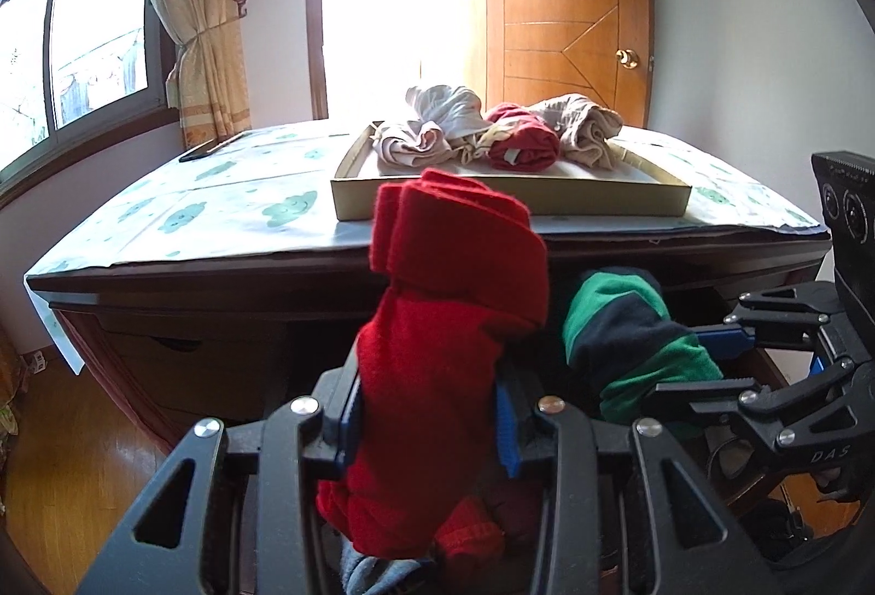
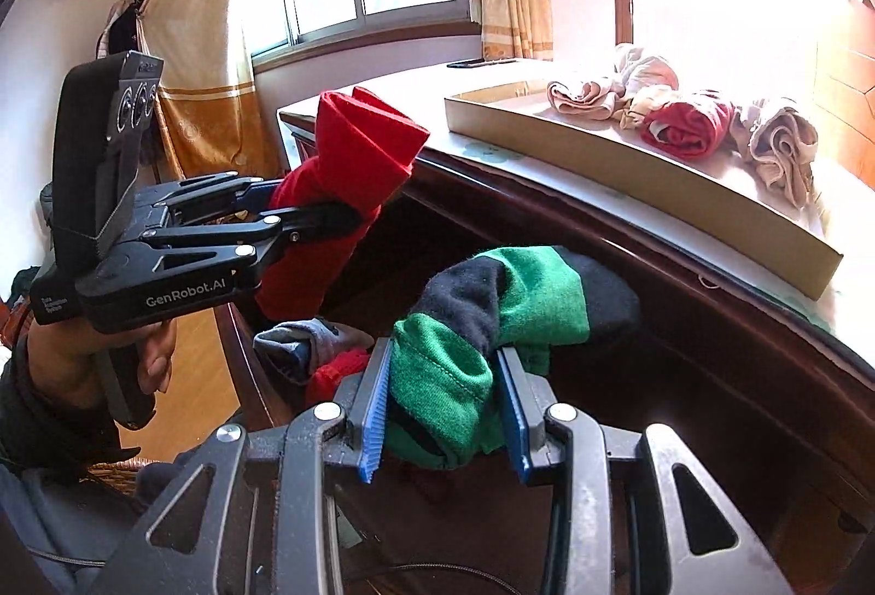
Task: Take underwear out of drawer
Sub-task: 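Carry the red sock with the left tool while the right tool carries the green-black sock to the tray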
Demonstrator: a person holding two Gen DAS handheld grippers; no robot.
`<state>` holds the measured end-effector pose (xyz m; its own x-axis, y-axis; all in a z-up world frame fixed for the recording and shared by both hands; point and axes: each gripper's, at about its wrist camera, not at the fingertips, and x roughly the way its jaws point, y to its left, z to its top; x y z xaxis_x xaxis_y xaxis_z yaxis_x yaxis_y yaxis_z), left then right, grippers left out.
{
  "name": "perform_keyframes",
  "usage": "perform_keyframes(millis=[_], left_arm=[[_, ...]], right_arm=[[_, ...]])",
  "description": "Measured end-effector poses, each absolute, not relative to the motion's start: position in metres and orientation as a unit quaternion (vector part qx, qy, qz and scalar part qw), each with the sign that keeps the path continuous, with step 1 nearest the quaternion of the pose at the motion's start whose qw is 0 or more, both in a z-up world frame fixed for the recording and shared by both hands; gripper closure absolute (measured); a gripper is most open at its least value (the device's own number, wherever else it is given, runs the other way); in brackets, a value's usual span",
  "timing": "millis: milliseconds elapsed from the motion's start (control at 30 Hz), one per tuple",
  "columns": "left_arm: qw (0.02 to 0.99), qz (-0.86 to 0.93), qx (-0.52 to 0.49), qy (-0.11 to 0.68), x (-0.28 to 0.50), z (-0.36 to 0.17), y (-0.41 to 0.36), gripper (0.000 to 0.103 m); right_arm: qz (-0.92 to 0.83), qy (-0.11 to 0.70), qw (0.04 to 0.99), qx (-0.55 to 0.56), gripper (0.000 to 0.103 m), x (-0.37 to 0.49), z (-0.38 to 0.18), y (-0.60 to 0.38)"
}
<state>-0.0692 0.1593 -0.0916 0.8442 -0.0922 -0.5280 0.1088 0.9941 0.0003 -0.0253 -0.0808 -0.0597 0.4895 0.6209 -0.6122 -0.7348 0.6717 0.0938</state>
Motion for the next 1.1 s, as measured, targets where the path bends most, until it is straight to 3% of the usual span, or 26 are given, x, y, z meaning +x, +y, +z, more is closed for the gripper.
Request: perform_keyframes(millis=[1100], left_arm=[[0.978, -0.056, 0.014, 0.203, -0.087, -0.068, 0.150, 0.065]], right_arm=[[0.391, 0.189, 0.896, -0.092, 0.065, -0.055, -0.026, -0.102]])
